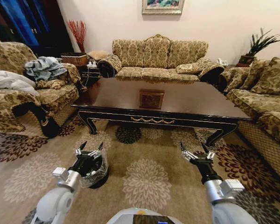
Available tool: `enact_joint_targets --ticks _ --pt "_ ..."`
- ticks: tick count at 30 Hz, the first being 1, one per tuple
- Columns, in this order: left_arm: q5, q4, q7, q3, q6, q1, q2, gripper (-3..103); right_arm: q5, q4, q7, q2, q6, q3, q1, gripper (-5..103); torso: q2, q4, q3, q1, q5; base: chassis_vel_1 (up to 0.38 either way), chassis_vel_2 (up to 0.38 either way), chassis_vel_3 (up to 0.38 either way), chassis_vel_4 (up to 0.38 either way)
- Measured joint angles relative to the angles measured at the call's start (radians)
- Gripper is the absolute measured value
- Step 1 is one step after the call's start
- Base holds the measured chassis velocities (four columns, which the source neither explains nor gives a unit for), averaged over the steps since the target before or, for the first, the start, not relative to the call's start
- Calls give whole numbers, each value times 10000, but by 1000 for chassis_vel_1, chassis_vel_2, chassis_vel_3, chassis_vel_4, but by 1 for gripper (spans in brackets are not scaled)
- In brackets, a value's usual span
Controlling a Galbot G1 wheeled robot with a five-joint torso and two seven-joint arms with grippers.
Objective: Move to the front of the table and place the trash on the table into the trash bin.
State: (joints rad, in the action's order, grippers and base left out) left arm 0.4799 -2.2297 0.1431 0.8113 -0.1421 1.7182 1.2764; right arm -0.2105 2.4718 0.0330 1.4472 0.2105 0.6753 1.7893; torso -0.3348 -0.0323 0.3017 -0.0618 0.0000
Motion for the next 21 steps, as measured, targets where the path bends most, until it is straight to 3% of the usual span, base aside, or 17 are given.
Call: enact_joint_targets --ticks 21 --pt "210 -17 -203 1 -4 -126 -2 100 -5 39 54 -1 90 -10 -5 100 0 0 0 0 0 0 0 0 0"
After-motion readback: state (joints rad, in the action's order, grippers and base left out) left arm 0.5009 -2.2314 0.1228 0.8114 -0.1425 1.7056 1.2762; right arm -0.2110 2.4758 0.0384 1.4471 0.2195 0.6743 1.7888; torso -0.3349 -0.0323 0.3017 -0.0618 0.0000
